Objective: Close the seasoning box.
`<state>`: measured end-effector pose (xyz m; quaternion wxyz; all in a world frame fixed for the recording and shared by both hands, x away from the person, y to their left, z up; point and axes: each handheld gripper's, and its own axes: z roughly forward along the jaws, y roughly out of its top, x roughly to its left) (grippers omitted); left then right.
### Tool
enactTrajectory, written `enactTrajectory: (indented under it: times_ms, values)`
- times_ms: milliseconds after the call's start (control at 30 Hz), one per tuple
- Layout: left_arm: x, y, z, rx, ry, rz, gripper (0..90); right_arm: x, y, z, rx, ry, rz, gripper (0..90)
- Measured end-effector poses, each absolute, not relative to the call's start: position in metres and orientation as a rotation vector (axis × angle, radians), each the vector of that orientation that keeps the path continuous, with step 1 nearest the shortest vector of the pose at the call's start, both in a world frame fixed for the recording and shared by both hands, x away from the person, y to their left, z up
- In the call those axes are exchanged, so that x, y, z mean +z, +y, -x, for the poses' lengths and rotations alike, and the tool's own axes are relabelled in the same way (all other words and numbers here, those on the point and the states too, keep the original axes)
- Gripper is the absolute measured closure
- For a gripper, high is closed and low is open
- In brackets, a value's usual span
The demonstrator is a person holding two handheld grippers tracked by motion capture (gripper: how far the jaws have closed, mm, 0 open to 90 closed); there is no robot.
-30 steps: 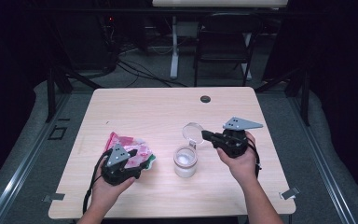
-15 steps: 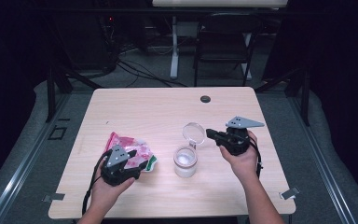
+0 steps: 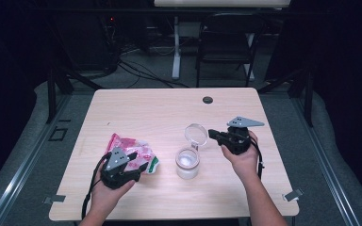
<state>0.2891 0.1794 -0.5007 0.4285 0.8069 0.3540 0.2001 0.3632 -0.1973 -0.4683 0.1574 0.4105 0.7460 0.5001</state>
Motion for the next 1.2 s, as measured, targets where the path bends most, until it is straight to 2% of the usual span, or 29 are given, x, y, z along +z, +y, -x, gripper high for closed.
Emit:
enactTrajectory:
  times_ms: [233,533,800,1200]
  values:
    - [-0.498,0.176,-0.291,0.471,0.902,-2.011,54.1,-0.476,-0.195,-0.371,1.423,2.158,-1.202,90.0]
    - [-0.493,0.152,-0.305,0.392,0.847,-2.02,74.9,-0.479,-0.193,-0.375,1.415,2.173,-1.203,88.7]
    - [-0.478,0.118,-0.327,0.374,0.794,-2.029,89.2,-0.479,-0.193,-0.375,1.415,2.174,-1.202,88.2]
    - [-0.464,0.077,-0.355,0.382,0.755,-2.05,90.0,-0.479,-0.193,-0.375,1.415,2.174,-1.202,88.3]
